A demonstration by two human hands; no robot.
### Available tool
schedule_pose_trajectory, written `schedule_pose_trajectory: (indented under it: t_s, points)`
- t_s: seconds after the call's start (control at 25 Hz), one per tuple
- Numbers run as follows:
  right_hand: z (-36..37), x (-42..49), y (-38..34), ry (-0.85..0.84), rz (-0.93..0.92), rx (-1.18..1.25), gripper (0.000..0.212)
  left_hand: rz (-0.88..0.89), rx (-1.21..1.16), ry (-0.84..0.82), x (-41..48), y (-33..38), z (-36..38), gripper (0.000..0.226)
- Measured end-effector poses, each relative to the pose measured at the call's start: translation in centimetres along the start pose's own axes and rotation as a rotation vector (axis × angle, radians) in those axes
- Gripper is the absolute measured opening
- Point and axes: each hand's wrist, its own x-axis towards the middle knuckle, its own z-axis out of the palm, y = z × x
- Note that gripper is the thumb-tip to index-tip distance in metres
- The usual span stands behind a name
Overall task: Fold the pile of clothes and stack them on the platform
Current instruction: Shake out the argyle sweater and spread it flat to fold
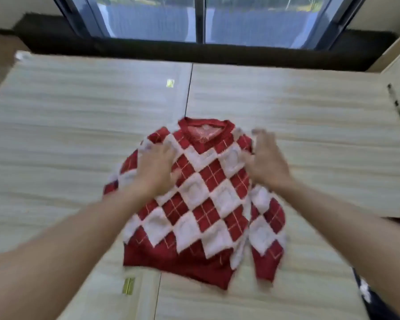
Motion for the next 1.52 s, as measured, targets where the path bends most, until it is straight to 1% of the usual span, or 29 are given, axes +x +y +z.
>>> schedule_pose_trajectory:
  t_s: [0.04, 0.12, 0.2, 0.28, 0.36, 0.4, 0.44, 0.52, 0.56, 0.6, 0.64, 0.68, 0.72, 0.76, 0.8, 0.84, 0.88, 0.92, 0.96, 1.0, 1.04, 1.12, 1.2, 1.28, 1.36, 1.44, 1.52]
  points:
    - [4.8, -2.4, 2.2, -0.066, -0.047, -0.018, 0.059, 0.000, -0.009, -0.096, -2.6, -0.1, 5.8, 0.065]
    - [13.1, -6.9, 6.7, -0.170, -0.070, -0.143, 0.064, -0.082, -0.017, -0.244, -7.6, -1.4, 15.5, 0.079]
    - [19.3, -11.4, 10.7, -0.306, -0.023, -0.221, 0.077, -0.164, -0.027, -0.317, -12.4, -3.5, 22.5, 0.096]
    - [22.9, -14.9, 13.4, -0.427, -0.049, -0.329, 0.099, -0.146, 0.005, -0.324, -15.8, -4.9, 26.0, 0.106]
    - [24.8, -16.7, 16.4, -0.511, -0.075, -0.440, 0.121, -0.116, 0.019, -0.379, -17.8, -5.8, 28.0, 0.113]
    - [25.1, -17.5, 17.7, -0.479, -0.105, -0.468, 0.122, -0.107, 0.014, -0.386, -18.7, -6.2, 28.6, 0.113]
    - [25.1, -18.3, 18.6, -0.463, -0.141, -0.466, 0.116, -0.092, 0.006, -0.382, -19.6, -6.4, 28.9, 0.110]
    - [23.1, -18.9, 18.8, -0.405, -0.244, -0.416, 0.090, -0.048, 0.012, -0.360, -21.4, -6.6, 28.7, 0.102]
    - [22.0, -18.7, 19.3, -0.309, -0.247, -0.382, 0.077, -0.031, 0.016, -0.342, -22.1, -6.5, 28.6, 0.096]
    - [20.7, -17.5, 19.7, -0.181, -0.194, -0.375, 0.068, -0.033, 0.013, -0.324, -22.6, -6.4, 28.2, 0.089]
    - [19.3, -15.8, 20.5, -0.070, -0.082, -0.376, 0.066, -0.047, 0.010, -0.290, -22.5, -6.3, 27.6, 0.083]
    - [17.9, -14.3, 22.1, 0.006, 0.065, -0.398, 0.071, -0.071, 0.004, -0.271, -21.6, -5.8, 27.0, 0.081]
    - [16.7, -13.1, 23.8, 0.032, 0.214, -0.422, 0.076, -0.098, 0.007, -0.261, -20.0, -5.0, 26.2, 0.079]
    - [15.8, -12.3, 25.4, 0.006, 0.342, -0.447, 0.078, -0.107, 0.011, -0.233, -18.2, -4.0, 25.3, 0.075]
    - [15.3, -11.9, 26.6, -0.065, 0.435, -0.474, 0.077, -0.084, 0.009, -0.187, -16.5, -2.6, 24.8, 0.069]
    - [15.0, -11.9, 27.8, -0.144, 0.465, -0.493, 0.072, -0.043, -0.006, -0.144, -14.6, -0.8, 24.6, 0.064]
    - [14.8, -11.6, 28.7, -0.194, 0.442, -0.502, 0.060, -0.008, -0.030, -0.123, -12.6, 1.3, 24.3, 0.061]
    - [14.4, -10.9, 29.6, -0.217, 0.407, -0.481, 0.044, 0.026, -0.054, -0.113, -10.4, 3.7, 24.1, 0.061]
    - [13.3, -9.8, 30.2, -0.208, 0.383, -0.413, 0.028, 0.058, -0.078, -0.104, -8.4, 6.2, 24.2, 0.061]
    - [11.8, -8.3, 30.8, -0.198, 0.382, -0.292, 0.016, 0.088, -0.111, -0.087, -6.5, 8.6, 24.3, 0.062]
    - [9.7, -6.7, 31.5, -0.183, 0.389, -0.148, 0.010, 0.113, -0.147, -0.079, -4.7, 11.0, 24.3, 0.063]
    - [3.8, -3.4, 31.9, -0.188, 0.387, 0.047, 0.006, 0.136, -0.205, -0.068, -1.0, 15.3, 24.1, 0.065]
    - [-2.5, -0.6, 33.4, -0.248, 0.361, 0.121, 0.008, 0.162, -0.210, -0.076, 2.5, 18.7, 24.0, 0.062]
    - [-7.6, 1.8, 36.3, -0.282, 0.388, 0.103, 0.019, 0.194, -0.165, -0.099, 5.2, 21.0, 24.2, 0.064]
    - [-10.3, 3.5, 40.4, -0.232, 0.491, 0.086, 0.031, 0.207, -0.102, -0.161, 6.9, 22.5, 25.1, 0.068]
    - [-10.8, 4.6, 44.2, -0.135, 0.590, -0.025, 0.038, 0.208, -0.033, -0.259, 7.6, 23.1, 26.3, 0.072]
    - [-10.3, 4.7, 47.0, -0.068, 0.665, -0.089, 0.036, 0.201, 0.028, -0.334, 7.5, 23.2, 27.3, 0.078]
